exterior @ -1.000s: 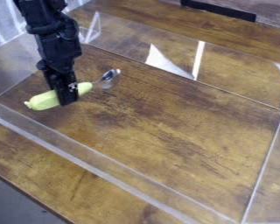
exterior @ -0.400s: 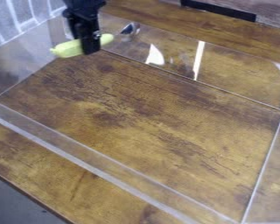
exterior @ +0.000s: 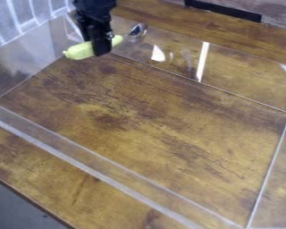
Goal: Move the green spoon to the left
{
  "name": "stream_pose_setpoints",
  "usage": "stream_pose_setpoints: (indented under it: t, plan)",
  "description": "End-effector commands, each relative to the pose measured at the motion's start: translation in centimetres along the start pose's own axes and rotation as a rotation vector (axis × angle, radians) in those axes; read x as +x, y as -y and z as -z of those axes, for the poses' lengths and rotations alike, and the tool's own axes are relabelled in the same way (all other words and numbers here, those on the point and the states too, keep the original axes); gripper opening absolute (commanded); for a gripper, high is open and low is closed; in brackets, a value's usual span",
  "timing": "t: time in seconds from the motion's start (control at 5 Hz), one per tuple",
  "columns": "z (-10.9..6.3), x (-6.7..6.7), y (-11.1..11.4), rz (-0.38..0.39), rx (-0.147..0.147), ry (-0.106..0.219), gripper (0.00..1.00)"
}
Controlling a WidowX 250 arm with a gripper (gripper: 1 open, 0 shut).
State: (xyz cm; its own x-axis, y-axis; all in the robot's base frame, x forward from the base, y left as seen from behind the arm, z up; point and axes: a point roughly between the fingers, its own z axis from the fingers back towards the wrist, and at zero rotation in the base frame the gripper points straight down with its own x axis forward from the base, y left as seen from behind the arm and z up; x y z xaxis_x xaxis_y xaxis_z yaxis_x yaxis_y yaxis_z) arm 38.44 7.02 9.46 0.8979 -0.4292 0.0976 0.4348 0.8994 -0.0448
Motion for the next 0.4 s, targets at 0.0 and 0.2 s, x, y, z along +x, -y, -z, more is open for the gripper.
stream_pose_setpoints:
  t: [0.0,0.2]
  plan:
    - [-1.90,0.67,0.06,-0.022,0.032,0.069,0.00]
    - [-1.34,0.13,-0.25,-0.056,0.018,0.068,0.00]
